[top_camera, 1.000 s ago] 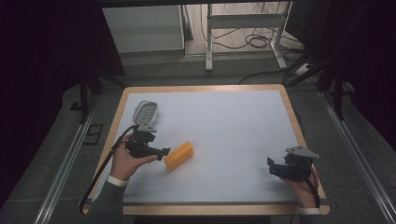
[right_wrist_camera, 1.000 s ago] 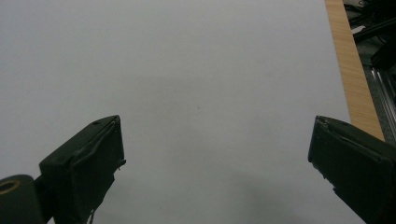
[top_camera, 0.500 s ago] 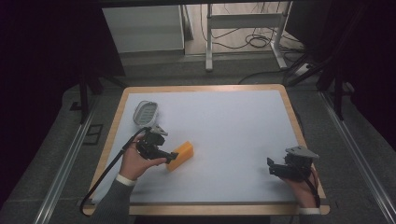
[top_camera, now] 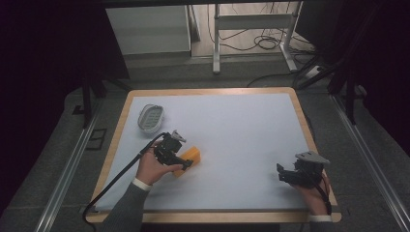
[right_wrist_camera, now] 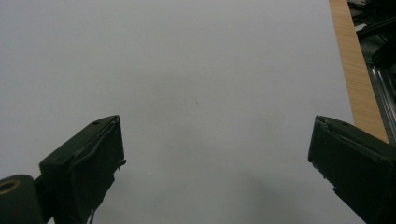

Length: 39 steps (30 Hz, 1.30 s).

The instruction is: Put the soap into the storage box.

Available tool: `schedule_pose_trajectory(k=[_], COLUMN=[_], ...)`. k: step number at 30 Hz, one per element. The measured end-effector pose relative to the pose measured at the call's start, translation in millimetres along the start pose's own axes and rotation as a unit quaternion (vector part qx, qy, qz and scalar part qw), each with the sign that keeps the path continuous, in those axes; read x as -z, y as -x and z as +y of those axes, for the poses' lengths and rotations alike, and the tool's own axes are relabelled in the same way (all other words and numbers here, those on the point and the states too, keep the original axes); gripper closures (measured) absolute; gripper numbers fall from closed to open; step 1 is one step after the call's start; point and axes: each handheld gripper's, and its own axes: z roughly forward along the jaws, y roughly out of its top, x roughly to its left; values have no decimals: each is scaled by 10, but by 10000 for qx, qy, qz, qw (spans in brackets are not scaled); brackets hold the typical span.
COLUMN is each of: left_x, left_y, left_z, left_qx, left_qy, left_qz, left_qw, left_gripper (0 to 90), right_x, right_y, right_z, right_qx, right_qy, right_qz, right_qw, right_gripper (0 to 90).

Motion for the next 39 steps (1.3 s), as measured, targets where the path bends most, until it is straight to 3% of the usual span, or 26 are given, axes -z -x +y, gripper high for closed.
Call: schedule_pose_trajectory(k=[21,30,36,39], left_x=[-188,-226,-255,-253], left_y=[21,36,50,49], left_z=[-21,-36,-45,-45], left_qx=[-25,-96,-187,-203], left_qy=[-261,-314,-355,-361], left_qz=[89,184,51,48], left_qw=[9996,9993,9992,9991], left_gripper=[337,447,596,603], right_x=[-20,-22,-30,-28], right_y=[15,16,23,27], right_z=[-18,-21,-29,-29], right_qx=[10,29,39,34], right_qy=[-48,-61,-81,-83], right_qz=[-56,-97,-136,-142], right_qw=[10000,9999,9999,9999], right_gripper=[34,34,34,34])
